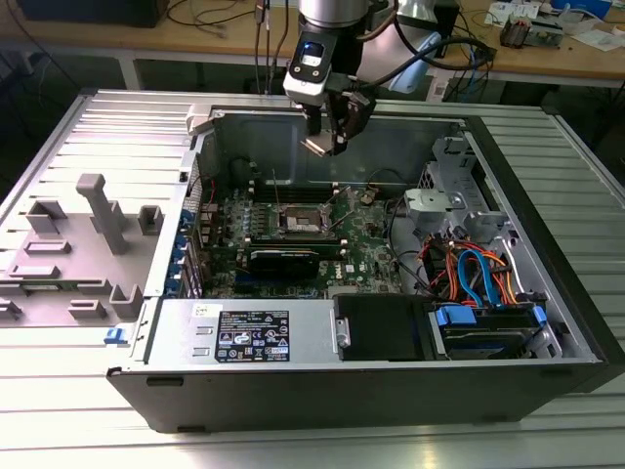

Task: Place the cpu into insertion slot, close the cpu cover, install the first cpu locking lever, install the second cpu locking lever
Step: 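Place the cpu into insertion slot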

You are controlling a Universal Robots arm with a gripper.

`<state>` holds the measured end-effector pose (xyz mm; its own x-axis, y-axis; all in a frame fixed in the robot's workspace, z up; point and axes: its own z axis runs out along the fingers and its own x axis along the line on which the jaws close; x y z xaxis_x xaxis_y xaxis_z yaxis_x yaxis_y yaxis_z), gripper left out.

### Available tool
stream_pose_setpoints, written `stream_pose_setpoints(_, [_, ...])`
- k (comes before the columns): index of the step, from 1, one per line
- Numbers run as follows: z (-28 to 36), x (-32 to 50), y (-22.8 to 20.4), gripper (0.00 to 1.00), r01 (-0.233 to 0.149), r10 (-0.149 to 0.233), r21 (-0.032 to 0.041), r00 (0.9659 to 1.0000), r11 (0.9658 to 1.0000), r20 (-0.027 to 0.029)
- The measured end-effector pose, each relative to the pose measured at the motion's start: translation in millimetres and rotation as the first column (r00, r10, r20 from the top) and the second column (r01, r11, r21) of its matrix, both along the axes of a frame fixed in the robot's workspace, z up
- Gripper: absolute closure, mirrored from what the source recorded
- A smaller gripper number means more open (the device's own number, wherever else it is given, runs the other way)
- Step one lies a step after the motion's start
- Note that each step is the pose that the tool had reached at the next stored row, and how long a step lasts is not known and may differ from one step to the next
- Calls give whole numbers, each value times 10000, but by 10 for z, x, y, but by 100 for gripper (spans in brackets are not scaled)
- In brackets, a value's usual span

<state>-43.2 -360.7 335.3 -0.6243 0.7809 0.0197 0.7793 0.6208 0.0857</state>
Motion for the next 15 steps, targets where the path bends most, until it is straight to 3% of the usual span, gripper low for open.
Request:
stream_pose_setpoints(4, [1, 0, -2, 46, 6, -6, -2, 10000, 10000, -1])
stream_pose_setpoints(8, [-19, 0, -3, 46, 670, -670, -1, 9978, 9978, -14])
stream_pose_setpoints(12, [-43, 0, -46, 46, 916, -916, -2, 9958, 9958, -36])
stream_pose_setpoints(15, [-50, 0, -50, 46, 1176, -1176, -8, 9930, 9931, -57])
